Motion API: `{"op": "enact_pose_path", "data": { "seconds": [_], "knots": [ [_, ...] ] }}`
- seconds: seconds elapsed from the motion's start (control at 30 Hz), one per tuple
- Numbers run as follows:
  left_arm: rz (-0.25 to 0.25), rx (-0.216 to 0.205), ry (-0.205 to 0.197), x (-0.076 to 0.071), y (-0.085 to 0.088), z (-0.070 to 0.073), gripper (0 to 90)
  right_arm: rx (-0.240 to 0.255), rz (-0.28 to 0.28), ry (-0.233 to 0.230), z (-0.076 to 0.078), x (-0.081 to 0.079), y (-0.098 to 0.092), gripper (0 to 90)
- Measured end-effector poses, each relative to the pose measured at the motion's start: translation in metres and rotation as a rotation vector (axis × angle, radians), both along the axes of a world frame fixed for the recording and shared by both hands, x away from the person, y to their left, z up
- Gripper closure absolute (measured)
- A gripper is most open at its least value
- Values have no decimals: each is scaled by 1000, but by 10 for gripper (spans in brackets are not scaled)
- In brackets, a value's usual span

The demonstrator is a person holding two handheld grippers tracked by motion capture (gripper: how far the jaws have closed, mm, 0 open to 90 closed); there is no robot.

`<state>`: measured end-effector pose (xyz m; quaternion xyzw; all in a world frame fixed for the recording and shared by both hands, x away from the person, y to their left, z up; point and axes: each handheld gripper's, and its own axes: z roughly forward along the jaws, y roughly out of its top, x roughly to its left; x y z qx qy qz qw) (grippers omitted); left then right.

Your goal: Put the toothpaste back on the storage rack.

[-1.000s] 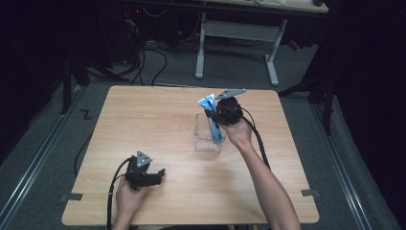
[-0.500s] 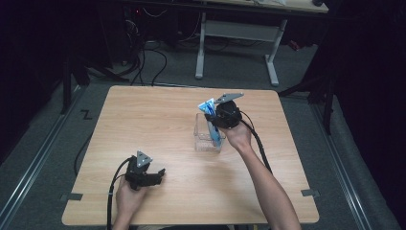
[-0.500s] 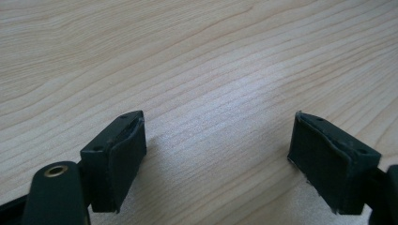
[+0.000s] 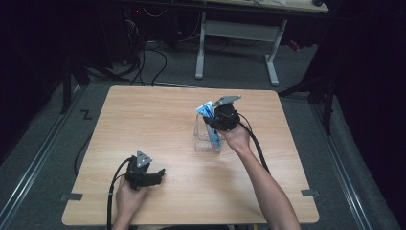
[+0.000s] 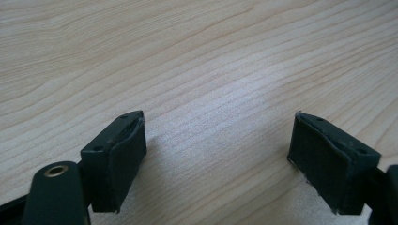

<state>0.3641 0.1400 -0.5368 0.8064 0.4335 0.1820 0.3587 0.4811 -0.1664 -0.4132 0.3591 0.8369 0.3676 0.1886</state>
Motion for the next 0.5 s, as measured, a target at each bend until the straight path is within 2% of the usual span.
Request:
{"op": "enact_pose_path", "data": {
  "seconds": [0.5],
  "knots": [
    [0, 0, 0, 0, 0, 0, 196, 3, 7, 15, -4, 3, 13, 685]
  ]
}}
